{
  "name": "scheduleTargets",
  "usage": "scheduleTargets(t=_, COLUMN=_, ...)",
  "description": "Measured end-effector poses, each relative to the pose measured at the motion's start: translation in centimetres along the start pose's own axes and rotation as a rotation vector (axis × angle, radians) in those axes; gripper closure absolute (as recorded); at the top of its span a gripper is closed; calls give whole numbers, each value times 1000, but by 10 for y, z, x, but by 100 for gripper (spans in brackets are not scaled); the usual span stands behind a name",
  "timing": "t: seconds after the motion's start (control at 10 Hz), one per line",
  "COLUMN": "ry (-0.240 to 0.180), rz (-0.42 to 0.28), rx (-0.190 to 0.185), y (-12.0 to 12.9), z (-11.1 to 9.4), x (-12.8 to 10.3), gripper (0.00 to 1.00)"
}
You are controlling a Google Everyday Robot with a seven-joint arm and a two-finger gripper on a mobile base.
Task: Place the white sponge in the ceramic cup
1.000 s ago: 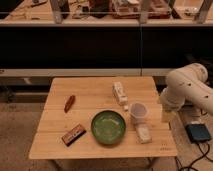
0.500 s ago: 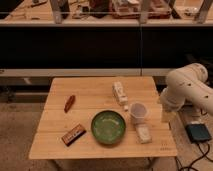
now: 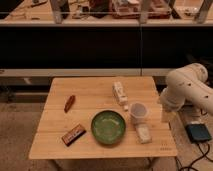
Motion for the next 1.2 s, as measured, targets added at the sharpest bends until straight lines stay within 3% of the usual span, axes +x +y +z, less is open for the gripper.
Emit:
scheduleTargets(t=0.7, ry=-1, rz=1, rx=0, y=0, z=0, x=0, gripper=35)
scheduleTargets(t=0.9, ry=-52, rz=16, rx=-20, y=6, z=6, x=-5, gripper=35)
scheduleTargets(t=1.2, ry=-196, rz=99, rx=-54, y=22, z=29, x=0, gripper=35)
